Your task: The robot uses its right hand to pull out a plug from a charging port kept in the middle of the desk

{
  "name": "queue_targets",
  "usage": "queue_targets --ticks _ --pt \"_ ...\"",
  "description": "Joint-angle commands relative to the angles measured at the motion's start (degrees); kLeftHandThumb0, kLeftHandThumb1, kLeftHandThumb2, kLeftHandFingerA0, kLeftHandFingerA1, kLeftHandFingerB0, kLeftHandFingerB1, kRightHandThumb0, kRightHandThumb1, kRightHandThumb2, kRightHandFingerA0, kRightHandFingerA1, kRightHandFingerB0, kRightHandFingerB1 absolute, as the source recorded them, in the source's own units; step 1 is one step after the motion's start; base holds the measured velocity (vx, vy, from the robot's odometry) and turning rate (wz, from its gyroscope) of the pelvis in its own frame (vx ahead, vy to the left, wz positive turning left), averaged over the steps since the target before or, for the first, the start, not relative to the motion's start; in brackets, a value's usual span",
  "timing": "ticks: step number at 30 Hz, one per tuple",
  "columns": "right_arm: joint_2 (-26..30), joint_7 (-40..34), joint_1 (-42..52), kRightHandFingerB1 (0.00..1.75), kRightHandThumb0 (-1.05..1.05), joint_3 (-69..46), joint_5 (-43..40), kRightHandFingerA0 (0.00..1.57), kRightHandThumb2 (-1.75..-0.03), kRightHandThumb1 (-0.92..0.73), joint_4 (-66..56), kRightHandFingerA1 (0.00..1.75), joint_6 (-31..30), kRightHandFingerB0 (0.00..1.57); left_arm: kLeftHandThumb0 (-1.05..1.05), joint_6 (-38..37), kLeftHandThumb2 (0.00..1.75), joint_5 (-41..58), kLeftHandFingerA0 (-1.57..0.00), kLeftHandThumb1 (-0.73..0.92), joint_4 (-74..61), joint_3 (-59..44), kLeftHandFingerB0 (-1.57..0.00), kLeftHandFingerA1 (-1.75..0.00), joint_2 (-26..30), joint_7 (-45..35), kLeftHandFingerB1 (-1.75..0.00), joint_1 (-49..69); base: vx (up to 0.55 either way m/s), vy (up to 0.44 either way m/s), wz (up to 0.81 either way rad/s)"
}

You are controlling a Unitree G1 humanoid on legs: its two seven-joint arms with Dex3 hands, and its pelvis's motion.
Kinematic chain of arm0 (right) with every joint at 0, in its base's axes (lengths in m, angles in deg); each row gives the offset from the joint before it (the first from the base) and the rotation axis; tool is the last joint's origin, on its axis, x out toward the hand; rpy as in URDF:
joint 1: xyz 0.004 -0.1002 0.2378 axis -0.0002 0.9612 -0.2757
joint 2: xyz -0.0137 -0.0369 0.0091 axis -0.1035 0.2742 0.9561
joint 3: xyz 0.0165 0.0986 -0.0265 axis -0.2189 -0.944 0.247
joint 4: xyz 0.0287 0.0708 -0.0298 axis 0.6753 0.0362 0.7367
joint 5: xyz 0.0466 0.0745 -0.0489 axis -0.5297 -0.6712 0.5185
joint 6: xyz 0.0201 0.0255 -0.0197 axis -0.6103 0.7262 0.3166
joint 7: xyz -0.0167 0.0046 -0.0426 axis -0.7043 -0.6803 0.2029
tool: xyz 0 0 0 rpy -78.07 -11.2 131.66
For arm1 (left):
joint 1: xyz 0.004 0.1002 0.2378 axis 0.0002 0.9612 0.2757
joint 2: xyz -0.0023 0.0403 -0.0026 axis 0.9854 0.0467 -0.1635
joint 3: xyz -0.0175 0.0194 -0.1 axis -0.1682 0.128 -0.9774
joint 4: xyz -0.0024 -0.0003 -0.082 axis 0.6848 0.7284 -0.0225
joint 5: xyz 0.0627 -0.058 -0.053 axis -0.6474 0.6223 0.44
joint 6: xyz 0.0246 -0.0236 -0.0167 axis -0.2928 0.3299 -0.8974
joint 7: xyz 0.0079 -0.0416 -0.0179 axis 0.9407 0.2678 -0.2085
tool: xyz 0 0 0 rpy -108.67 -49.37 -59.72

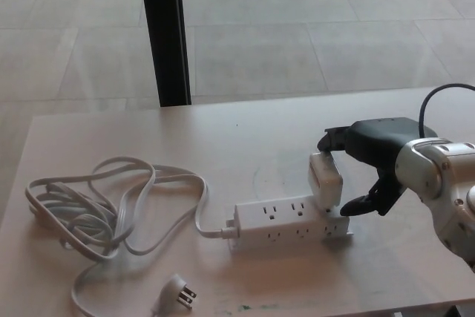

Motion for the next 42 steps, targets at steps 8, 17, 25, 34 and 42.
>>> queue_targets --ticks 8,17,25,34,42 --pt "-0.59 -0.38 0.07 0.44 -0.69 0.01 0.21 0.74 -0.6 -0.52 1.53 1.5 1.84 0.39 -0.72 -0.68 0.63 0.81 -0.68 0.77 0.38 -0.47 -0.59 -0.55 0.09 0.56 -0.47 -0.17 0.0 0.0 0.0" --pt "-2.38 -6.09 3.19 0.52 -0.3 -1.38 -0.8 0.78 -0.61 -0.67 1.74 1.53 4.54 0.7 -0.8 -0.77 0.84 0.87 -0.68 0.63 0.55 -0.51 -0.54 -0.63 0.02 0.22 -0.53 -0.2 0.0 0.0 0.0" --pt "-4.74 -8.11 3.58 0.73 -0.31 -0.14 1.22 0.88 -0.71 -0.59 1.33 1.63 3.08 0.87 -0.72 -0.3 0.64 1.24 -0.69 0.8 0.05 -0.81 -0.57 -0.55 -0.03 -0.24 -0.44 -0.07 0.0 0.0 0.0" --pt "-5.42 -11.71 4.64 0.57 -0.31 1.47 4.72 0.9 -0.7 -0.58 1.19 1.57 0.97 0.76 -0.73 -0.34 0.65 1.06 -0.69 0.83 0.22 -0.72 -0.55 -0.54 -0.04 -0.11 -0.44 -0.23 0.0 0.0 0.0" --pt "-7.85 -14.53 6.68 0.51 -0.38 2.65 8.67 0.86 -0.7 -0.66 1.65 1.61 -5.7 0.72 -0.73 0.53 0.66 0.93 -0.71 0.87 0.58 -0.58 -0.55 -0.53 0.0 0.64 -0.43 -0.96 0.0 0.0 0.0"
